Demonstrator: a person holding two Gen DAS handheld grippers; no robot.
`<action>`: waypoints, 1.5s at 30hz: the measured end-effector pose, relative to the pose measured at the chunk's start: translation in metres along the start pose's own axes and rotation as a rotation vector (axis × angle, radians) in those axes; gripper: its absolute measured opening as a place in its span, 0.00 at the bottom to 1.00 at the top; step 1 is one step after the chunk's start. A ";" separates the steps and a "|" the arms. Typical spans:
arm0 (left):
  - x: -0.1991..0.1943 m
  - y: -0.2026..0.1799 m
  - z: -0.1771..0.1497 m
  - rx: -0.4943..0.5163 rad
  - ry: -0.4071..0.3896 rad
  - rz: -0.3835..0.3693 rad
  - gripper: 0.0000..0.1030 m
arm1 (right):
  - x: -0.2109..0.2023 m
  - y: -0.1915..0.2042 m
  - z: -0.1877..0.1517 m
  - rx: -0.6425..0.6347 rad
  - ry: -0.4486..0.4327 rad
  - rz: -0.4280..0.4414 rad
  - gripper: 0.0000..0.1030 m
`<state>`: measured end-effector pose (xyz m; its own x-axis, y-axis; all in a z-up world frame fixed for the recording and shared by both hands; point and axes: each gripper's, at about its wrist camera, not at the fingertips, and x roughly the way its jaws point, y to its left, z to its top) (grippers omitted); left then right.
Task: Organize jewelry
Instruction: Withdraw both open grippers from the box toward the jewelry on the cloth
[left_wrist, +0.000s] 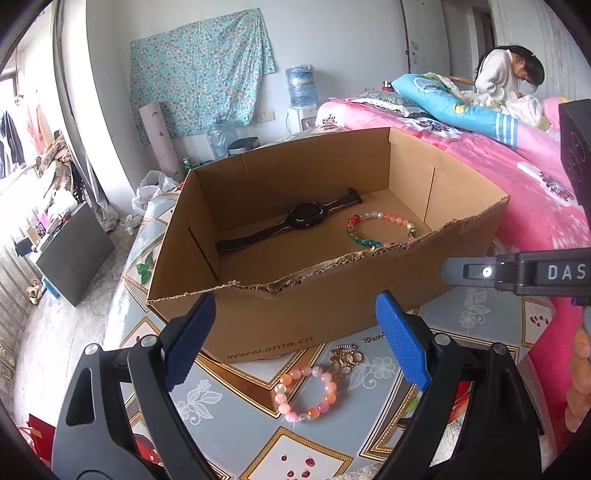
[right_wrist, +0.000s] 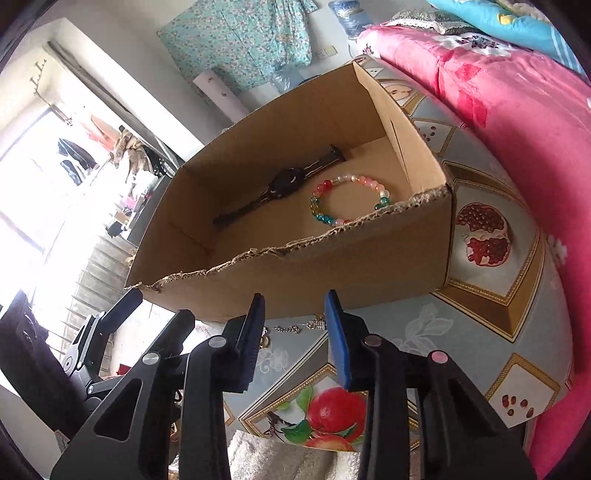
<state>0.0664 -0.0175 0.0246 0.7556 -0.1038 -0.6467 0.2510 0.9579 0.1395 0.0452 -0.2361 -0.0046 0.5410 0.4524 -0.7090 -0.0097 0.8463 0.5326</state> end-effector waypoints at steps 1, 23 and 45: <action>-0.001 0.000 0.000 -0.001 -0.001 -0.001 0.82 | 0.003 -0.001 0.001 0.003 0.003 0.006 0.29; 0.016 0.012 0.005 -0.037 -0.025 0.024 0.81 | 0.026 0.006 0.005 -0.037 0.012 0.022 0.25; -0.029 0.017 -0.024 -0.029 -0.124 -0.093 0.82 | -0.001 0.011 -0.027 -0.195 0.010 -0.044 0.31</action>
<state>0.0345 0.0082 0.0280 0.7995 -0.2231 -0.5576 0.3070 0.9498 0.0601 0.0221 -0.2194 -0.0109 0.5365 0.4156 -0.7345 -0.1491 0.9033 0.4022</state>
